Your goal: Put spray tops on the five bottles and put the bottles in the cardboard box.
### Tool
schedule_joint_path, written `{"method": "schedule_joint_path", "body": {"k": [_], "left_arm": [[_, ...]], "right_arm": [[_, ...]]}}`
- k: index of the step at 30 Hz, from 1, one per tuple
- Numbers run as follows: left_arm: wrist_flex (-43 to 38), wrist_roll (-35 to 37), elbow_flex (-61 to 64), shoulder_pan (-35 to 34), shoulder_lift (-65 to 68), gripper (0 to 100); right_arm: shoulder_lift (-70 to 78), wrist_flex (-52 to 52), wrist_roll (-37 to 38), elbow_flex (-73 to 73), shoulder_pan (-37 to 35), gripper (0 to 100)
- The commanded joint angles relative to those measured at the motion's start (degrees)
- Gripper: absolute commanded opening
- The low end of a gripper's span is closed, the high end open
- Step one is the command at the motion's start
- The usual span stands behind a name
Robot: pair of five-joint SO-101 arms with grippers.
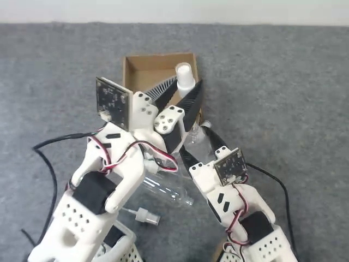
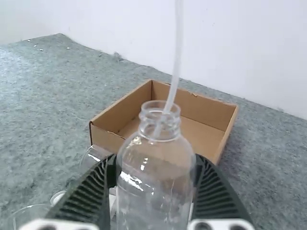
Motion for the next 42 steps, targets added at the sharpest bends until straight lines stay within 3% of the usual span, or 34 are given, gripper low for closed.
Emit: {"method": "schedule_joint_path", "body": {"k": [1, 24, 28, 36, 42], "left_arm": [[0.09, 0.35, 0.66, 0.35, -2.02, 1], [0.09, 0.26, 13.05, 0.79, -1.93, 1], [0.88, -4.04, 13.49, 1.05, -1.85, 1], [5.98, -5.19, 13.58, 5.36, -2.02, 15], [6.15, -5.1, 13.41, 5.27, -2.02, 17]], "right_arm": [[-0.75, 0.48, 0.7, 1.23, 0.04, 6.5], [-0.75, 0.4, 0.62, 1.23, 2.42, 6.5], [-0.75, 0.48, 0.62, 1.23, 2.42, 6.5], [-0.75, 0.57, 0.62, 1.23, 2.68, 6.5], [-0.75, 0.66, 0.62, 1.23, 2.68, 6.5]]}}
